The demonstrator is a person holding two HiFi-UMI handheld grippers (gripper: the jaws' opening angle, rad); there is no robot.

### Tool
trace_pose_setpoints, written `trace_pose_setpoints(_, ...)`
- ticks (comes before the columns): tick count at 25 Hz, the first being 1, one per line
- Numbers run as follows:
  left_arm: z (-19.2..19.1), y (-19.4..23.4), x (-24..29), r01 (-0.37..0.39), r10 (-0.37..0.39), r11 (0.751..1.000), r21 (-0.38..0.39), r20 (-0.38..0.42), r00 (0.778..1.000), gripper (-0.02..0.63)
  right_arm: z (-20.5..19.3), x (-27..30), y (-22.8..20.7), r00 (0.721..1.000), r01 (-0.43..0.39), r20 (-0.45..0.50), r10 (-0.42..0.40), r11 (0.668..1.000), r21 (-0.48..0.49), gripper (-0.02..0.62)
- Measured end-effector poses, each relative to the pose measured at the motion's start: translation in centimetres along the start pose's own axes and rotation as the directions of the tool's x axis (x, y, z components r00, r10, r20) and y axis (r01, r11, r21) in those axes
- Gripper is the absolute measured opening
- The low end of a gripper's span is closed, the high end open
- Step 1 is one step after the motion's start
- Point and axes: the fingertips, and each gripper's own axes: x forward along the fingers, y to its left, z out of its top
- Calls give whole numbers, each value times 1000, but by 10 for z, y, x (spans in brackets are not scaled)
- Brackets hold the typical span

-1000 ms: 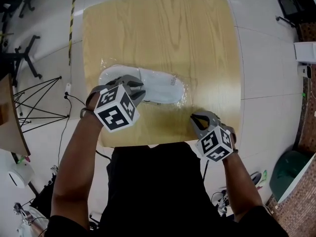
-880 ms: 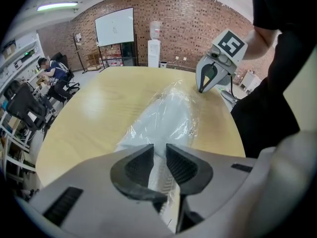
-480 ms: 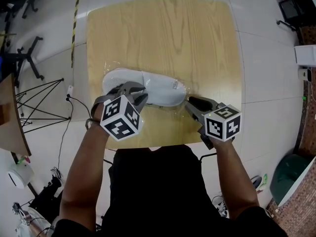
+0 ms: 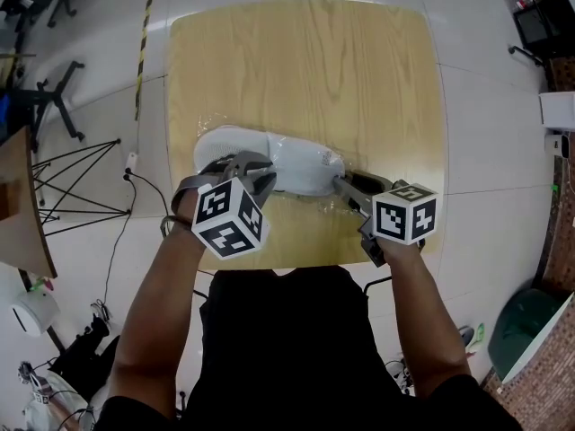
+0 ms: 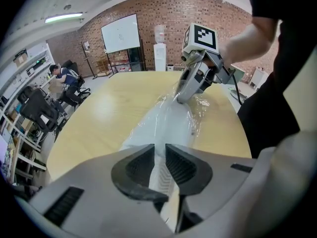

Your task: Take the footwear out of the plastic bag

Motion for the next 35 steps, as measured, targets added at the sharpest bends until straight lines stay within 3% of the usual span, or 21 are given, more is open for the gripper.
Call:
trace_pose_setpoints(9,-15,-5,-12,-17,17,999,-35,12,1000,57,10,-6,4,1000,-18,3,18,998,-58,72)
trace_pose_setpoints(16,-18,-4,-15,-19,18,998,-53,-4,1000,57,17,-20,-11,999,38,40,-34,995,-94,75)
trace_pose_setpoints(18,-20,-5,-13,-13,13,999,-40,-14,1000,57,21,-26,-1,998,-2,58,11,988,-154,118)
trace_pose_setpoints(22,-20,-6,-10,-4,4,1000,-18,-18,1000,60,22,-29,47,966,-236,60,253,950,-206,240)
trace_pose_setpoints(24,-19,-5,-9,-3,3,1000,-11,-18,1000,61,21,-18,54,961,-259,48,273,945,-201,256)
trace_pose_setpoints(25,-19,-4,-8,-3,3,1000,-10,-18,1000,61,19,-11,51,970,-229,37,242,951,-208,238)
trace_pose_setpoints(27,-17,-3,-7,-2,2,1000,-13,-19,1000,63,16,-2,40,987,-153,17,161,962,-225,105)
trace_pose_setpoints(28,-17,-3,-7,-1,0,1000,-17,-20,1000,63,14,-2,37,989,-138,12,144,966,-219,32)
trace_pose_setpoints(29,-17,-3,-7,1,-1,1000,-22,-20,1000,63,12,-3,36,988,-151,12,157,969,-198,8)
trace_pose_setpoints(33,-15,-2,-5,8,-9,999,-45,-8,1000,63,1,-20,38,944,-325,43,326,945,-41,2)
trace_pose_setpoints(35,-14,-1,-4,12,-12,998,-54,1,1000,63,0,-25,34,927,-372,56,371,928,3,2)
